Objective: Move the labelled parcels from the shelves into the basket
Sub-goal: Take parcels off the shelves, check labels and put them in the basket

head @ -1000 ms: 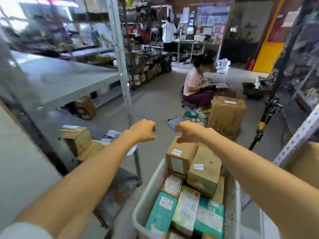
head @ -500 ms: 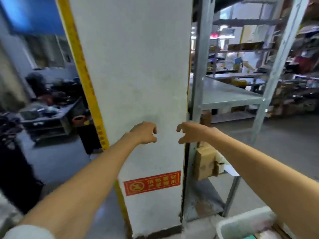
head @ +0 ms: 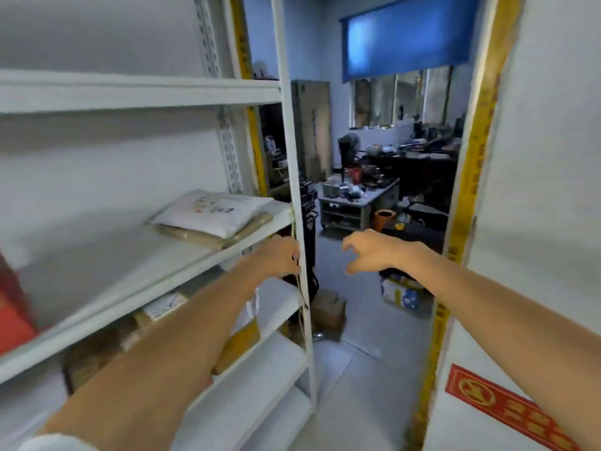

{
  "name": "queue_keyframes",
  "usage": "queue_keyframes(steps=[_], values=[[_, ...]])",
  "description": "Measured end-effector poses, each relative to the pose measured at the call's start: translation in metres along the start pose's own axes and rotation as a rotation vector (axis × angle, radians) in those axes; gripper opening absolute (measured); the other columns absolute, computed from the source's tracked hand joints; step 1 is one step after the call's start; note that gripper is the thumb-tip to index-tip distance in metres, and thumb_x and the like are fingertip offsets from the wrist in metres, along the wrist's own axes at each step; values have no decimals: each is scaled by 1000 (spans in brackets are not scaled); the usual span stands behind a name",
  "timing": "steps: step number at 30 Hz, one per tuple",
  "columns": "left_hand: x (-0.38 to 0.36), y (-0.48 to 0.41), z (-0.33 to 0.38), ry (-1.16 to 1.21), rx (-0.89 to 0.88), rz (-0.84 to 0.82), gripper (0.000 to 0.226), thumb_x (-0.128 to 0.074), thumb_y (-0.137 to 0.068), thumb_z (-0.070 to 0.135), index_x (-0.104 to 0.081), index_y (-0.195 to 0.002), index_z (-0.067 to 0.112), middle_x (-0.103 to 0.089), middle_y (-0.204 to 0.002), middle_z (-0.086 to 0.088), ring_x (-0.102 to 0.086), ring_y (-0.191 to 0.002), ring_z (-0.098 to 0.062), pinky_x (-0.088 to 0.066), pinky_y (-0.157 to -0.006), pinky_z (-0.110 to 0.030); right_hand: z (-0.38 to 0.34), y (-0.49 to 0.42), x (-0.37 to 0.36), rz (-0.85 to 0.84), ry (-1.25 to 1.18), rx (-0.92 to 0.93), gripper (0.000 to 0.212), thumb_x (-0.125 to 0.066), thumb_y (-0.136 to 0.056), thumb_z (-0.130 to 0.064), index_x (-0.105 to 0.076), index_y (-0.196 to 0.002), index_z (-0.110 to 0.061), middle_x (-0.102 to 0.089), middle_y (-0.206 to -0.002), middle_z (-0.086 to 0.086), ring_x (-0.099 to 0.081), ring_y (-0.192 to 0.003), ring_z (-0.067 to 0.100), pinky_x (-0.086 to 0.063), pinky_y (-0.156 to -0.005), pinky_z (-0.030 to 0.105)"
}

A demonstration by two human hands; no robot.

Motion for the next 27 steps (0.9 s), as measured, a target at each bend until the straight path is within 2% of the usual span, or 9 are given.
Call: queue_keyframes(steps=[3,6,8,10,12,18,21,27], values=[[9,45,-61,-11,158,13,24,-66,-84,30,-61,-101,13,-61,-99,-6,-59,-89,-23,-47,-71,-33,-71,-26,-4,-19,-1,138,58,-70,-86,-38,-49,-134,-12,-51,-134,10,-54,-117,27,-48,-97,42],[18,89,-115,-12,338,45,37,-67,-82,35,-59,-116,22,-57,-115,1,-57,-106,-23,-49,-84,-32,-130,-45,-12,-37,29,265,55,-71,-86,-35,-52,-131,-9,-56,-127,14,-57,-112,30,-49,-95,44],[19,113,-140,-12,417,48,40,-65,-84,35,-58,-120,21,-58,-123,-3,-56,-109,-24,-49,-88,-33,-159,-56,-16,-40,37,336,60,-71,-85,-37,-49,-135,-13,-55,-128,10,-56,-109,25,-50,-90,38],[24,130,-154,-17,472,63,43,-64,-86,40,-56,-124,21,-57,-125,-2,-55,-112,-25,-48,-90,-34,-174,-64,-17,-32,44,378,64,-70,-85,-38,-45,-139,-15,-53,-123,6,-52,-99,19,-46,-78,29],[25,140,-162,-13,512,77,43,-63,-87,38,-55,-126,22,-57,-126,-2,-55,-112,-25,-48,-92,-36,-181,-71,-18,-42,46,386,66,-68,-86,-40,-43,-142,-17,-51,-123,5,-47,-98,16,-41,-74,27],[29,128,-176,19,546,111,41,-64,-86,34,-54,-125,25,-57,-123,0,-57,-105,-21,-49,-86,-32,-172,-88,-1,-19,17,364,68,-70,-86,-39,-40,-143,-16,-49,-135,6,-51,-114,20,-43,-85,27],[33,112,-176,24,520,133,41,-63,-86,33,-54,-125,25,-57,-123,0,-56,-108,-22,-48,-87,-32,-160,-96,12,12,21,331,68,-70,-86,-37,-41,-143,-15,-47,-138,7,-48,-122,23,-43,-95,30],[37,90,-191,-50,506,102,45,-61,-89,38,-50,-131,25,-55,-127,-1,-56,-112,-23,-45,-88,-31,-150,-126,35,62,89,308,69,-69,-87,-39,-40,-144,-12,-46,-141,9,-46,-126,23,-42,-100,32]])
Point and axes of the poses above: each hand's wrist, its own y-axis away from the middle knuckle, its own x-axis out of the back of the hand, z = x × y, the point moved 8 cm from there along -y, towards the middle knuckle
